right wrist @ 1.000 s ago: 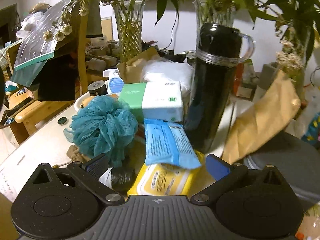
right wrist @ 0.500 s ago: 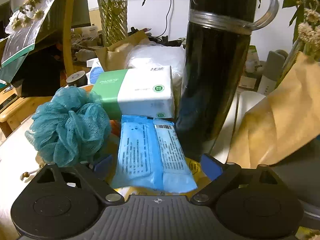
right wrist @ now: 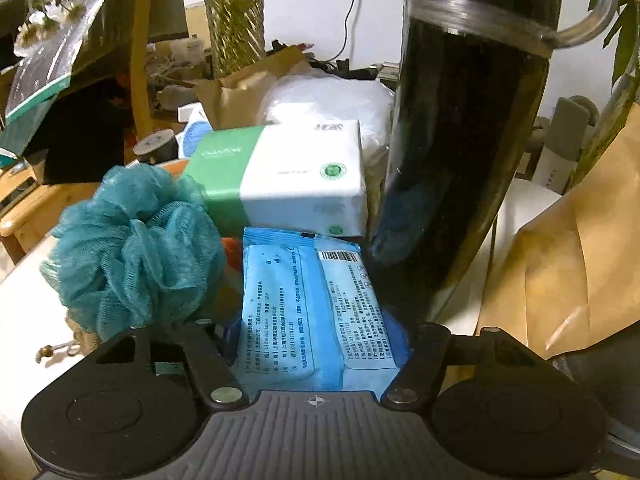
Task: Organize soft objects
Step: 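Grasp the blue wet-wipe packet with the right gripper while the left holds the foam, then carry the foam piece and blue packet over the cardboard box with both grippers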
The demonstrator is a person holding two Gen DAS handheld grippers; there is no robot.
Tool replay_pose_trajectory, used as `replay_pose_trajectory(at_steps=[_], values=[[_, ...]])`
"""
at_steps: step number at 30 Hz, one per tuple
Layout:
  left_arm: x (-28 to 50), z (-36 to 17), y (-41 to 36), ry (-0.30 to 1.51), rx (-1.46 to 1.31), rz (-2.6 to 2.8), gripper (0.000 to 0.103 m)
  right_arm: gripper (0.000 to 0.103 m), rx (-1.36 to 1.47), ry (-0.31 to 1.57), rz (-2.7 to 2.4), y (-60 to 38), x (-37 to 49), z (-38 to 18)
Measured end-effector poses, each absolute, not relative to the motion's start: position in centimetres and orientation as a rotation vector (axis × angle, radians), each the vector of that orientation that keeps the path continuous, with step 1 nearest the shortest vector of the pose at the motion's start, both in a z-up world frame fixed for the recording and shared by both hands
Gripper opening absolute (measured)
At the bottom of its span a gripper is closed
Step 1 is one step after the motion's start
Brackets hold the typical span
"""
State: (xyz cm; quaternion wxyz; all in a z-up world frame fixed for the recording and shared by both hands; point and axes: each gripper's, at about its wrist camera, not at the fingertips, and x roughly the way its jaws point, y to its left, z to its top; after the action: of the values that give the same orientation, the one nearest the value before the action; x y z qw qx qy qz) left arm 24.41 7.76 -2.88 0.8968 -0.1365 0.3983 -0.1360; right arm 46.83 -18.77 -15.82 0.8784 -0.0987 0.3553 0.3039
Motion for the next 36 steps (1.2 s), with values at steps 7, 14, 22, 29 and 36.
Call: replay_pose_trajectory(at_steps=[7, 14, 22, 29, 36], values=[[24.5, -3.0, 8.2, 0.825, -0.277, -0.252, 0.042, 0.067, -0.211, 0.748, 0.676, -19.1, 45.5, -14.0], [24.7, -3.0, 7.6, 0.829, -0.265, -0.256, 0.042, 0.067, -0.245, 0.72, 0.701, -19.5, 42.7, -10.9], [23.9, -1.9, 7.3, 0.809, -0.273, -0.244, 0.042, 0.068, -0.234, 0.675, 0.664, -21.3, 38.4, -6.8], [22.4, -0.7, 6.5, 0.802, -0.267, -0.222, 0.042, 0.068, -0.182, 0.638, 0.638, -23.4, 34.1, -4.1], [19.9, 1.1, 5.6, 0.788, -0.244, -0.231, 0.042, 0.068, -0.104, 0.604, 0.613, -25.7, 29.3, -2.0]])
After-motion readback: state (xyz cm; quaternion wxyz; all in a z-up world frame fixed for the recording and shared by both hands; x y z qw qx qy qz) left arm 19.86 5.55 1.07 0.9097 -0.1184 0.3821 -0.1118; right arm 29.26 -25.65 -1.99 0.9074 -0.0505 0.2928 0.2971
